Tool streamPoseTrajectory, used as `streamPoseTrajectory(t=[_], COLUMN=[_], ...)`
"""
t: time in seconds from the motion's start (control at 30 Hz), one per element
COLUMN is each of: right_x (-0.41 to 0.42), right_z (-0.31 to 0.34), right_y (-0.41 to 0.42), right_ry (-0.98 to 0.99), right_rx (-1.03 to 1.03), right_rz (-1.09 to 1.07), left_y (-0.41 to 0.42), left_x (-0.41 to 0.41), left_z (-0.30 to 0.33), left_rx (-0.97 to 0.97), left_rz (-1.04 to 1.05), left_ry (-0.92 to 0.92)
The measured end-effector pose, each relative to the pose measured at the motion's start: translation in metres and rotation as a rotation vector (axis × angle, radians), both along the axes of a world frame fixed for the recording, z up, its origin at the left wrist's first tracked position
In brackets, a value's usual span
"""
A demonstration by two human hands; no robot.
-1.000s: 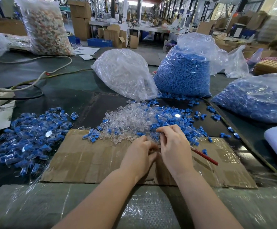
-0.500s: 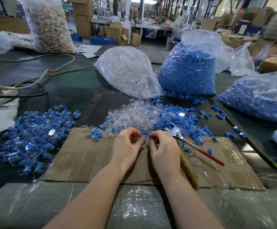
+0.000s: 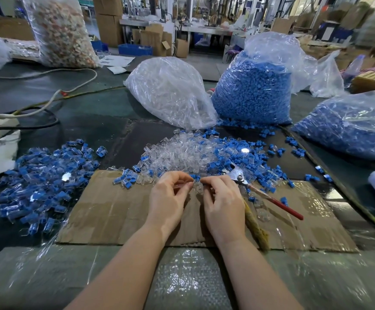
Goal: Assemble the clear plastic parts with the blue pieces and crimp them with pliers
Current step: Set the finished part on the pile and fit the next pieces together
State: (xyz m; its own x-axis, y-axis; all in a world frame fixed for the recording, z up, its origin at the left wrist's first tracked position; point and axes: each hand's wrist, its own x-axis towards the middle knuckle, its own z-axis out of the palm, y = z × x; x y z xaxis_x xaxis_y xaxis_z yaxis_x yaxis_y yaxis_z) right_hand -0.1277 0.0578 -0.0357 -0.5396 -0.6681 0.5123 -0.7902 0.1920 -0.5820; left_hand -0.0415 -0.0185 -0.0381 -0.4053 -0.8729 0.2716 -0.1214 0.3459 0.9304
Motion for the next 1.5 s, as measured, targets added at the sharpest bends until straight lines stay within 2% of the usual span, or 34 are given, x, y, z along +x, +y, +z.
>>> streamPoseTrajectory(t=[0.1,0.37,0.67,0.87,1.13,1.27,1.5], right_x=[0.0003,-0.0012,-0.0008,0.0007,-0.0014,-0.0014,-0.0001], right_z=[0.0003,0.0007,-0.0013,0.0001,-0.0026,0.0000,0.0020], right_y=[0.0000,0.0017,0.0006,0.0009,0.0005,0.0014,0.0015], right_ry=[0.002,-0.117,-0.101,-0.088,-0.084,-0.087,-0.050], right_rx=[-0.004,-0.063,-0.065,-0.052,0.081,0.010,-0.047], right_rz=[0.005,0.011,0.015,0.023,0.039,0.070,0.159], left_y=[-0.0006,-0.0015,0.0031,0.0009,0.0014,0.0011,0.0016], left_x=[0.0022,0.0035,0.0059,0.0059,0.0058,0.0055,0.0055], left_z=[-0.0001,0.0005,0.0078,0.0032,0.0022,0.0037,0.0052], left_rx=[-0.038,0.096,0.174,0.151,0.092,0.158,0.163], left_rz=[0.044,-0.004,-0.069,-0.095,-0.145,-0.126,-0.123], left_ry=[-0.015,0.046,0.079,0.029,-0.044,0.014,0.011])
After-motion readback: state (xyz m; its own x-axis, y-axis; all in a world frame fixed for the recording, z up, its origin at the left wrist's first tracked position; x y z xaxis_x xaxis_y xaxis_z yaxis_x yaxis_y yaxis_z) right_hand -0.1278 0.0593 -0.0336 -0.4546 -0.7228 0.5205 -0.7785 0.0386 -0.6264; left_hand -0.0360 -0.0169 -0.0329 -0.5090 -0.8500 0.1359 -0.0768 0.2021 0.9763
